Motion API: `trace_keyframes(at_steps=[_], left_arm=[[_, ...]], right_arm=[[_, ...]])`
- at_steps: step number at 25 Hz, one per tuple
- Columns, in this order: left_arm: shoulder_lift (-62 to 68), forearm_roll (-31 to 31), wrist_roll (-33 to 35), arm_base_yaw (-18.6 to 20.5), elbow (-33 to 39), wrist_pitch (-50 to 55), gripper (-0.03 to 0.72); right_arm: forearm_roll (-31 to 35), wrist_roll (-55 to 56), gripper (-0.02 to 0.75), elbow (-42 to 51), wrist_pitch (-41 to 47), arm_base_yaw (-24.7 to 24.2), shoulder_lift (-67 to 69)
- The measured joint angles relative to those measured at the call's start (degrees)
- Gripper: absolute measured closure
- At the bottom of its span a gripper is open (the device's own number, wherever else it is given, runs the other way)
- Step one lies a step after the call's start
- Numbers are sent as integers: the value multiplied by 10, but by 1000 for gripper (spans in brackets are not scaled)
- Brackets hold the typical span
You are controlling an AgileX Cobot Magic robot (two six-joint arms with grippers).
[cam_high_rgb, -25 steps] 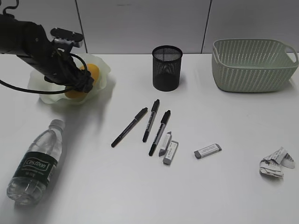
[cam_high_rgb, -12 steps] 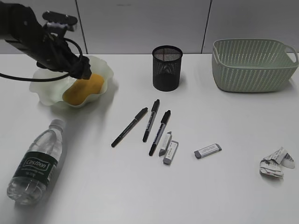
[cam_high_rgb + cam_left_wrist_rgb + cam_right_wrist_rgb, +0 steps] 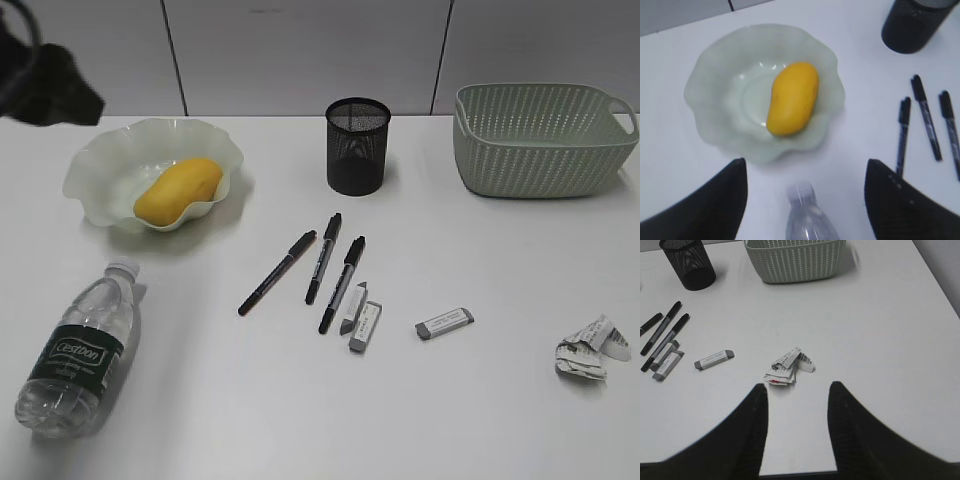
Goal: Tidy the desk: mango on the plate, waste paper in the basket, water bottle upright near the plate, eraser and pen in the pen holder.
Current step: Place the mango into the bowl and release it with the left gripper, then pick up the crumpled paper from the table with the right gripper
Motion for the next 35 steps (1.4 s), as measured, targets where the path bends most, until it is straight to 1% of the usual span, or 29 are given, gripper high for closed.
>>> trace_keyframes(at_steps=[2,6,8,11,15,17,21,26,29,31,35], left_arm=[[-115,-16,0,0,75,33,148],[-347,-25,0,0,179,111,148],[-450,-25,0,0,208,146,148],[-558,-17,-1,0,245,202,148],[-666,26,-48,13,284,267,148],[-709,44,-63,25,301,280,148],[-769,51,-71,39,307,281,153],[-804,51,-73,40,307,281,191],[-804,51,-73,40,307,281,201],[-804,51,-73,43,307,281,202],[-805,51,-73,73,307,281,202]], right_arm=[[0,0,409,0,0,0,0],[0,0,409,0,0,0,0],[0,0,409,0,0,0,0],[0,0,409,0,0,0,0],[0,0,409,0,0,0,0],[1,0,409,0,-1,0,0],[9,-14,409,-5,-9,0,33],[53,-85,409,-22,-88,0,151],[80,-133,409,-32,-134,0,268],[89,-156,409,-41,-163,0,370],[92,-171,399,-83,-193,0,587]])
